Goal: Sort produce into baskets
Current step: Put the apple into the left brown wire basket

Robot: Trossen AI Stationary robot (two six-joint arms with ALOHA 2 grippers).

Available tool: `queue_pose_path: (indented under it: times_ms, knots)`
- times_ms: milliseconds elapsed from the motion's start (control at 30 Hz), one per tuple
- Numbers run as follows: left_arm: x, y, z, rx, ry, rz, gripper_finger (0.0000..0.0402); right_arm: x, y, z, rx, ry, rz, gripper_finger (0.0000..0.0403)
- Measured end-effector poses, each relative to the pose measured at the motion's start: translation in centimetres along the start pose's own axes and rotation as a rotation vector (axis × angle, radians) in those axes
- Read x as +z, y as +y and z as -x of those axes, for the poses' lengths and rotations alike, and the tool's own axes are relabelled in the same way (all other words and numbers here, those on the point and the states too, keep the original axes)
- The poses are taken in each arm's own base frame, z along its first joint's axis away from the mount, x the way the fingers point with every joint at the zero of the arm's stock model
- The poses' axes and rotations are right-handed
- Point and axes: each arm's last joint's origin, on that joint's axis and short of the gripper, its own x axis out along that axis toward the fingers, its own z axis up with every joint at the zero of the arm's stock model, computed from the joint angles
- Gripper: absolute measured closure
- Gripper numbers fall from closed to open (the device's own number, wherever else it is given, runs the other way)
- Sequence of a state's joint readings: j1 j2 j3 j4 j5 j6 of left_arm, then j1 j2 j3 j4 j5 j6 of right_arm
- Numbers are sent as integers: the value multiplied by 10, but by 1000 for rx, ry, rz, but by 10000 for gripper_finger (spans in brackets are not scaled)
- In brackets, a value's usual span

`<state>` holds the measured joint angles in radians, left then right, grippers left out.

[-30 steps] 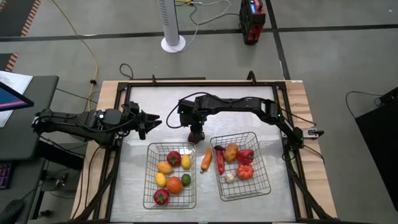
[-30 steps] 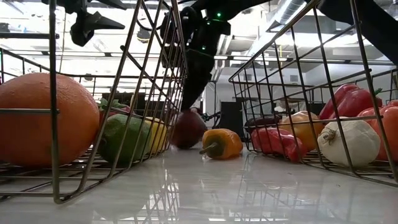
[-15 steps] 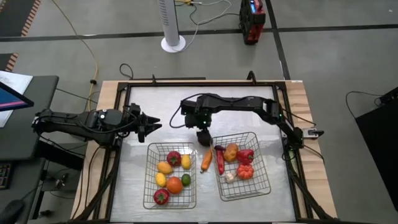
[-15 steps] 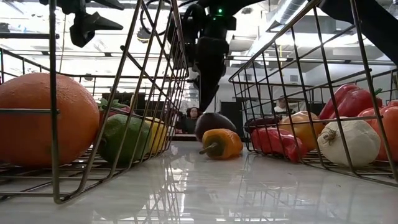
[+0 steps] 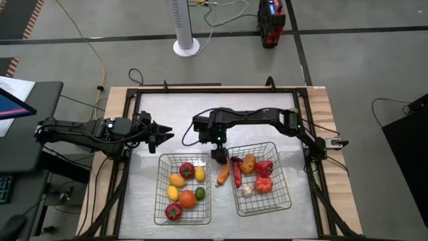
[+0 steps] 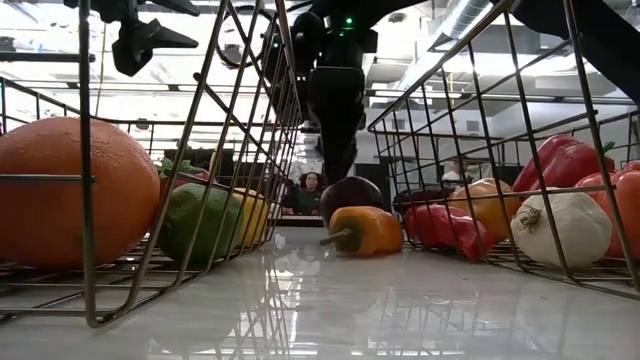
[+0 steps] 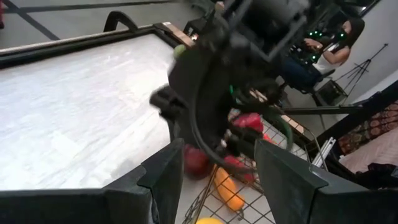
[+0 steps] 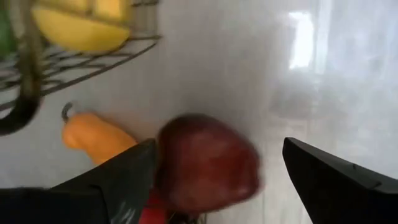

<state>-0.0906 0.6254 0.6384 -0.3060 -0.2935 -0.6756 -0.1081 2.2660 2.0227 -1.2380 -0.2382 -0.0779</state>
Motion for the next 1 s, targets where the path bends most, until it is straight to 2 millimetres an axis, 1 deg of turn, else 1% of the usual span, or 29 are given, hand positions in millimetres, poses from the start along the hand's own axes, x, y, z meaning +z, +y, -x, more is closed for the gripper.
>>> queue_pose_path:
  times_ms: [67, 167, 267, 433, 533, 700, 1000]
  knots:
    - [1, 0, 0, -4, -7, -6, 219, 2, 2, -12, 5, 26, 30, 32]
    - [1, 0, 1, -5, -7, -7, 219, 0, 0, -24, 7, 77, 30, 32]
    - [1, 0, 2, -10, -12, -5, 219, -1, -3, -30, 9, 108, 12, 32]
    - [3, 0, 5, -20, -25, 0, 219, -1, -8, -47, 13, 154, 4, 33]
    - [3, 0, 7, -22, -29, 2, 219, -2, -9, -49, 13, 169, 4, 43]
    - [4, 0, 9, -31, -40, 7, 219, -3, -10, -48, -20, 186, 40, 91]
    - [4, 0, 9, -21, -44, -2, 219, -6, -16, -41, -32, 207, 31, 187]
